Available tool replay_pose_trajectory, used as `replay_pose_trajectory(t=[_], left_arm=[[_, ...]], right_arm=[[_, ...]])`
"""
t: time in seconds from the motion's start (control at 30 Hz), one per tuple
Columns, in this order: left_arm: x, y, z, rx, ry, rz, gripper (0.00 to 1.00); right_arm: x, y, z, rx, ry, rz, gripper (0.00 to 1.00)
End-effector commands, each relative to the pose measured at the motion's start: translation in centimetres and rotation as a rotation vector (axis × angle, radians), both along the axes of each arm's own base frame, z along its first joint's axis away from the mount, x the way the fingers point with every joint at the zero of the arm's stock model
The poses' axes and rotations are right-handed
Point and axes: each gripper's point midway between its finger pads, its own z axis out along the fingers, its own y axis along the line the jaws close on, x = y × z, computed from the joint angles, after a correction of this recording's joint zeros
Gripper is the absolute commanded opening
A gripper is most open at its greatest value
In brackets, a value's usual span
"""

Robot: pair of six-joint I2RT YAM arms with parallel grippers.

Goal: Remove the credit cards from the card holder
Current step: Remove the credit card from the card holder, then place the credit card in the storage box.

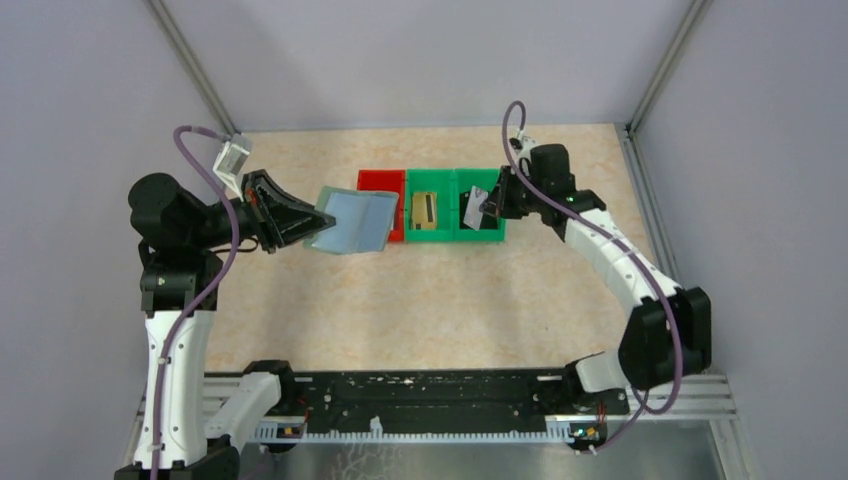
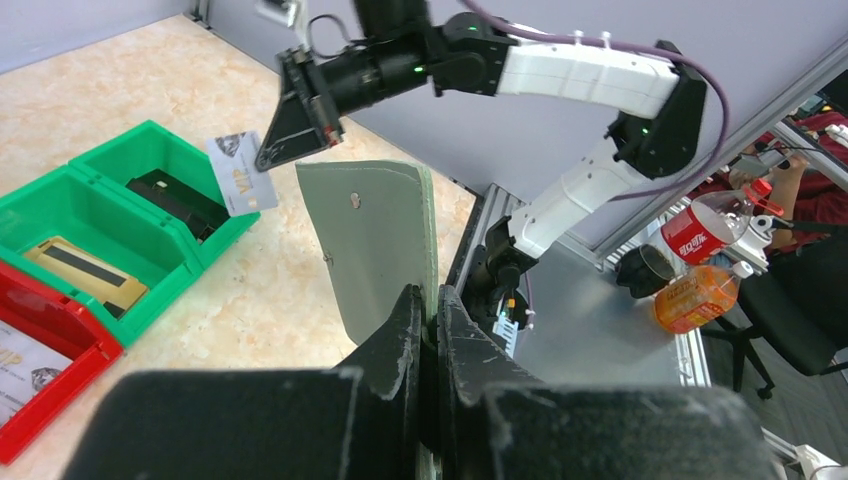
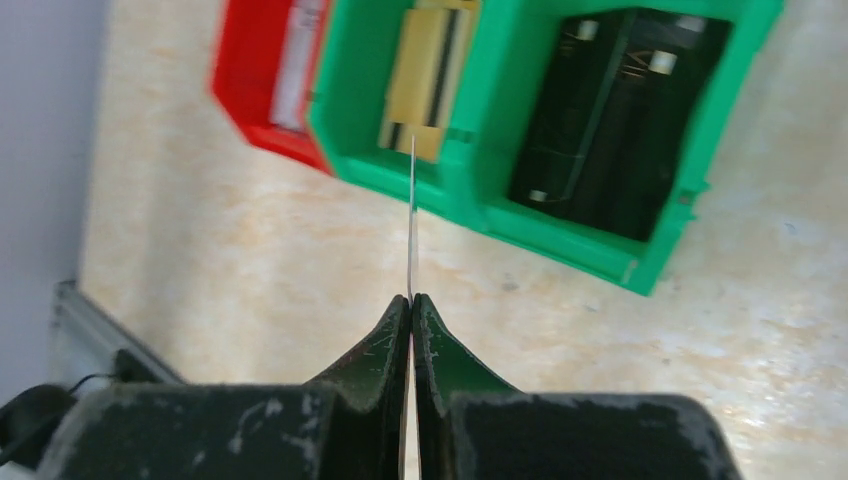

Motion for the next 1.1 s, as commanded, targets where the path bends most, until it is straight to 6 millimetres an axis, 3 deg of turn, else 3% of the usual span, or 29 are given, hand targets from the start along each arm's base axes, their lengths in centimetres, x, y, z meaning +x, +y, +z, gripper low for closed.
replay_pose_trajectory(t=[0.0,0.17,0.3,0.47,0.63,0.7,0.8,0.97,1.07], left_arm=[[-0.8,-0.1,1.2,0.007,-0.063,-0.021,0.0],[-1.0,-0.1,1.5,-0.002,-0.055,-0.03,0.0],[-1.5,-0.2,1.7,0.001,-0.069,-0.043,0.0],[-1.8,-0.2,1.5,0.006,-0.078,-0.053,0.0],[-1.7,-0.2,1.2,0.007,-0.071,-0.053,0.0],[-1.7,-0.2,1.3,0.006,-0.073,-0.053,0.0],[-1.6,-0.2,1.4,0.001,-0.066,-0.052,0.0],[-1.9,-0.2,1.5,-0.004,-0.063,-0.056,0.0],[-2.1,-0.2,1.8,-0.003,-0.074,-0.058,0.0]], right_arm=[[3.1,-3.1,-3.4,-0.246,0.039,-0.075,0.0],[6.2,-2.4,-6.3,-0.286,0.099,-0.072,0.0],[7.3,-1.8,-6.4,-0.272,0.115,-0.061,0.0],[6.6,-0.5,-2.8,-0.171,0.043,-0.029,0.0],[6.1,0.4,2.9,-0.065,-0.059,-0.022,0.0],[5.7,2.3,5.0,0.022,-0.092,0.027,0.0],[5.3,7.1,6.0,0.074,-0.111,0.133,0.0],[5.5,15.7,4.2,0.066,-0.058,0.281,0.0],[6.7,18.9,2.5,0.062,-0.039,0.311,0.0]])
